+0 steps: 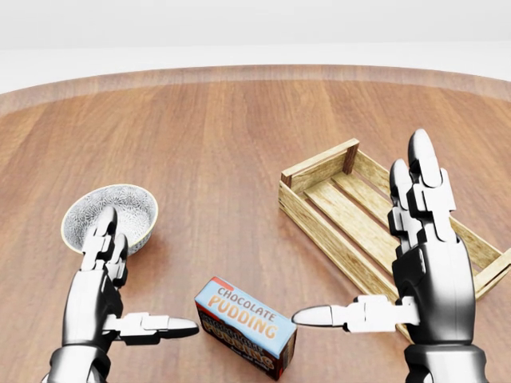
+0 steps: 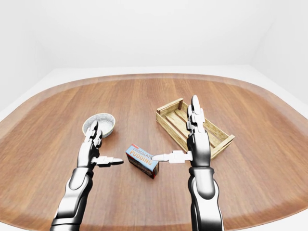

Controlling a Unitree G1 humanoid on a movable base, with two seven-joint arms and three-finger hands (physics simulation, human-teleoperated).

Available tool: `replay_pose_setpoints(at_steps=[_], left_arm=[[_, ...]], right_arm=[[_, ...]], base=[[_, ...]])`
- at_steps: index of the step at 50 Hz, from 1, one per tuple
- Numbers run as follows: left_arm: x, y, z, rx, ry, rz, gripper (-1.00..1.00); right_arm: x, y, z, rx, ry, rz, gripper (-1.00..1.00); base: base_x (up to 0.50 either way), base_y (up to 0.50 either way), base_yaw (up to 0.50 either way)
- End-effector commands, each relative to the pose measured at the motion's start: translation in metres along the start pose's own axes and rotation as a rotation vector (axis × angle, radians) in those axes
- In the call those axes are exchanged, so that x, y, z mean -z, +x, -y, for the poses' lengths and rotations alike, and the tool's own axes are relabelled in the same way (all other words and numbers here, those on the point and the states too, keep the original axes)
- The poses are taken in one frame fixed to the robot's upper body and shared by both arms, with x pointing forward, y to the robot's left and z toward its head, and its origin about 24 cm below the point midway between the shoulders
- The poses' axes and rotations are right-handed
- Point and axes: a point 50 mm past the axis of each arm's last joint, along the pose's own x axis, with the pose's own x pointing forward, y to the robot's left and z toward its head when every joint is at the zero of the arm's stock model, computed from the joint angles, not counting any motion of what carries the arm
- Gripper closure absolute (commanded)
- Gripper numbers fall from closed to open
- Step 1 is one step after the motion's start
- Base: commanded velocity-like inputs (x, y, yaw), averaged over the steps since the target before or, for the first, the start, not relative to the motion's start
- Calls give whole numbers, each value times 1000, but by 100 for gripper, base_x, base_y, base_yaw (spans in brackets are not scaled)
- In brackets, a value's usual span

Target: Pick up the chocolate pudding and put it in the tray.

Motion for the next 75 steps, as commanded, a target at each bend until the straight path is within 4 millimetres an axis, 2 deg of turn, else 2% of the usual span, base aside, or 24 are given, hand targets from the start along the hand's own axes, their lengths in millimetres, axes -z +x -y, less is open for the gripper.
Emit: replay_pose_setpoints(at_steps=[1,15,30,39,57,75], left_arm=[[2,0,-1,-1,25,-10,-100],[5,1,0,-1,39,-25,-100],[5,0,1,5,48,-33,-100],[5,1,1,6,51,-37,-100],[7,0,1,6,57,-43,-100],[9,2,1,1,59,-53,-100]], right_arm=[[0,0,0,3,0,-5,-100],[-1,0,-4,-5,2,-1,-100],[23,-20,-28,-85,-20,-69,-100],[28,-24,-31,-100,-19,-94,-100],[56,-37,-40,-127,-38,-231,-100],[74,-45,-40,-138,-53,-312,-100]], base=[[0,0,0],[0,0,0],[0,0,0],[0,0,0],[0,0,0],[0,0,0]])
